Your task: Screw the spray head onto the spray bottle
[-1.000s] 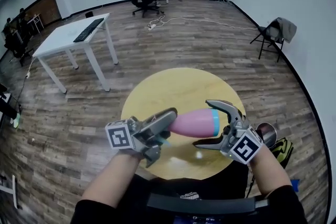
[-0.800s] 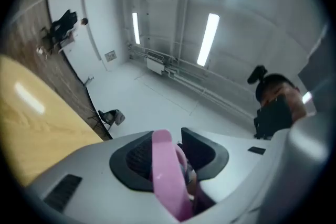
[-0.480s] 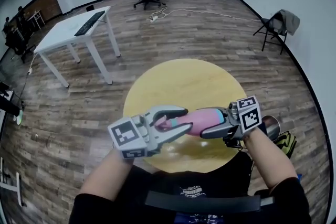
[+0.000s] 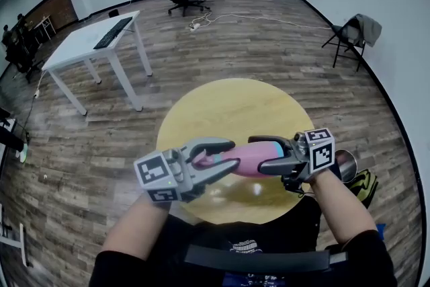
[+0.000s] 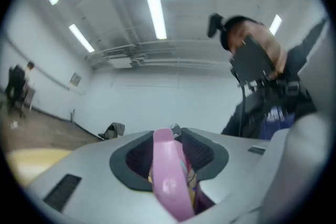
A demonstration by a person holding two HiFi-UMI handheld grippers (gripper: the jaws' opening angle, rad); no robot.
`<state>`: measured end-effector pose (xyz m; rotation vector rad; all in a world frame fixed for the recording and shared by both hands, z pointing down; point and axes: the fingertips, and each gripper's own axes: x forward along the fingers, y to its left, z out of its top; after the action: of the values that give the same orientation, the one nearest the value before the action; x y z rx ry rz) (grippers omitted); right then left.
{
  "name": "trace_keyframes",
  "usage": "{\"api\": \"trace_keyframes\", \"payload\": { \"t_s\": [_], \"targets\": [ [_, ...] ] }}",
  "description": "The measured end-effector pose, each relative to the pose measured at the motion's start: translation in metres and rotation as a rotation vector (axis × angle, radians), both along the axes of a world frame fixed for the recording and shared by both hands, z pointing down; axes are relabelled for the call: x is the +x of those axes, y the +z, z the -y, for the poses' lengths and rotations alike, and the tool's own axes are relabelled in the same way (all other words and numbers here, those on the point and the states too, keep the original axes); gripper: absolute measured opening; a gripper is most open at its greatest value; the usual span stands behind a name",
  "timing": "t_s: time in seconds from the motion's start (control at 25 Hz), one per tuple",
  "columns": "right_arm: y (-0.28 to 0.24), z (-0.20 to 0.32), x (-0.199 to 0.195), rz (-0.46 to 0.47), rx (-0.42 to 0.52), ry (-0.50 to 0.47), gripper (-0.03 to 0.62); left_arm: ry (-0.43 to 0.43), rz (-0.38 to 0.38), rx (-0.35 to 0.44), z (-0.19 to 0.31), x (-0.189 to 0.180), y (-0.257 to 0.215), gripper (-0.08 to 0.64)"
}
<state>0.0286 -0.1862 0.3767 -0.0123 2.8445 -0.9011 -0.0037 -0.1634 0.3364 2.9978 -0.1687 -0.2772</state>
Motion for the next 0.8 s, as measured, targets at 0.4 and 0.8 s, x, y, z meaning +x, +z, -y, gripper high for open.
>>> {"api": "trace_keyframes", "payload": {
  "t_s": [0.4,0.8],
  "targets": [
    [0.016,-0.022,-0.015,-0.544,1.114,0.185,0.489,0.018,-0.266,-0.648,0.045,-0.015,0.021,0.190],
    [0.021,-0.010,-0.004,-0.269,0.362,0.007,0.485,0.015,-0.095,-0.359,0.021,0.002,0.014,0.190]
  ]
}}
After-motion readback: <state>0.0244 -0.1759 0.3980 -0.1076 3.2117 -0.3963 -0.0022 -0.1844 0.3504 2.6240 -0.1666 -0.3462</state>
